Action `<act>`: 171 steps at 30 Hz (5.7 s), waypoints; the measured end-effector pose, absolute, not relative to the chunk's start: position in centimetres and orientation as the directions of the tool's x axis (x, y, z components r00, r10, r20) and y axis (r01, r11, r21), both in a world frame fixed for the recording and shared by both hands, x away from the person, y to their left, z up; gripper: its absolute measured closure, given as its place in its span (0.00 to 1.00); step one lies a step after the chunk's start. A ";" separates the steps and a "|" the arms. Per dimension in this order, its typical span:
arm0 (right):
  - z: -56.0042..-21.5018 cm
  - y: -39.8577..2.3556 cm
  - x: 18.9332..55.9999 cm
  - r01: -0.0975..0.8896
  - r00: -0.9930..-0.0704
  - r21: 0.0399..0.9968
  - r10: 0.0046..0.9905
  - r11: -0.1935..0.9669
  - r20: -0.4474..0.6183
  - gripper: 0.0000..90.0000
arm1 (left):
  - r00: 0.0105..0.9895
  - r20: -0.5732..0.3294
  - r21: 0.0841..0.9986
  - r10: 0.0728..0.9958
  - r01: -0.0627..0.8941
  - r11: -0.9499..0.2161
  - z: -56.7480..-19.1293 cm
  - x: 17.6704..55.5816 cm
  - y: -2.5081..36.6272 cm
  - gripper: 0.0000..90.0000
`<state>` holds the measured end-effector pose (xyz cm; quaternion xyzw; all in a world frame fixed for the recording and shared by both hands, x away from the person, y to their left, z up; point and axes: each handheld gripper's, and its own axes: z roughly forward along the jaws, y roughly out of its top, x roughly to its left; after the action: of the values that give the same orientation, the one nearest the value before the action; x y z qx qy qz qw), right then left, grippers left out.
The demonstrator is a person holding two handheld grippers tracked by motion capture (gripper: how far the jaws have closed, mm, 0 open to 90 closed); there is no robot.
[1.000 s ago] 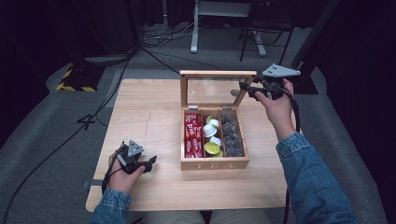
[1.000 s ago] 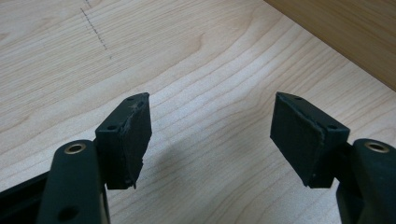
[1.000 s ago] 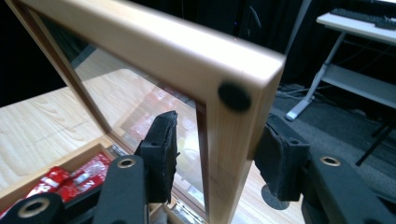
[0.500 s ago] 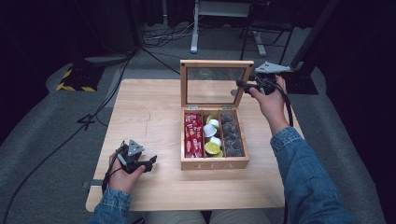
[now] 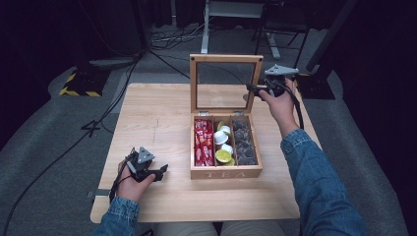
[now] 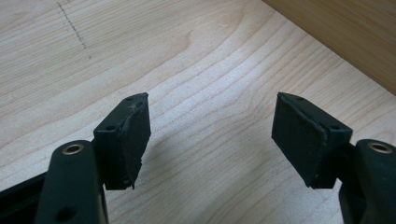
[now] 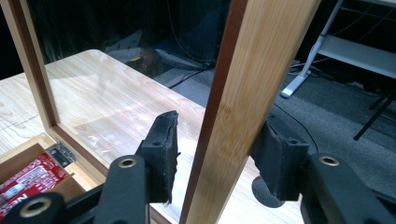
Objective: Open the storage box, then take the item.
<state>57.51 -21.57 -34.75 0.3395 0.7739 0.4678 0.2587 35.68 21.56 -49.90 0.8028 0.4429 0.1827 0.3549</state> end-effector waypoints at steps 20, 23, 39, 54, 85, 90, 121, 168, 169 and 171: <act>-36.7 -21.8 58.8 0.363 -0.604 0.877 0.796 0.314 -0.035 0.56 | 0.546 -0.024 0.717 0.837 0.593 -0.366 -50.2 35.8 21.4 0.31; -36.6 -21.8 58.8 0.360 -0.604 0.879 0.796 0.313 -0.037 0.55 | 0.545 -0.024 0.716 0.838 0.594 -0.366 -50.2 35.8 21.4 0.31; -35.7 -21.7 57.7 0.349 -0.592 0.885 0.805 0.307 -0.046 0.46 | 0.540 -0.023 0.721 0.841 0.592 -0.360 -49.9 36.0 21.4 0.31; -32.7 -21.0 51.6 0.345 -0.654 0.883 0.756 0.318 -0.016 0.25 | 0.556 -0.017 0.711 0.831 0.591 -0.381 -49.1 36.7 20.5 0.31; -37.2 -13.5 45.7 0.393 -0.787 0.807 0.616 0.442 0.046 0.52 | 0.546 -0.018 0.703 0.837 0.602 -0.378 -50.3 35.9 21.1 0.27; -38.5 -11.9 45.3 0.409 -0.812 0.773 0.580 0.485 0.065 0.55 | 0.543 -0.020 0.704 0.839 0.603 -0.374 -50.4 35.8 21.2 0.27; -43.2 -5.5 43.7 0.492 -0.805 0.600 0.593 0.631 0.035 0.61 | 0.546 -0.025 0.701 0.837 0.606 -0.375 -50.4 35.9 21.2 0.26; -38.1 -7.7 42.0 0.500 -0.789 0.723 0.595 0.476 0.153 0.92 | 0.560 -0.028 0.699 0.828 0.603 -0.385 -50.4 36.0 21.1 0.22; -37.9 -7.9 42.0 0.496 -0.789 0.728 0.596 0.474 0.150 0.92 | 0.562 -0.027 0.697 0.827 0.604 -0.388 -50.4 36.0 21.2 0.22; -37.5 -8.4 41.9 0.494 -0.786 0.733 0.600 0.468 0.148 0.92 | 0.563 -0.027 0.696 0.826 0.604 -0.389 -50.4 36.0 21.1 0.21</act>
<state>41.94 -8.37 -37.51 0.3203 0.8541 0.4045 0.0652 36.00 21.15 -50.37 0.8169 0.4376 0.1645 0.3378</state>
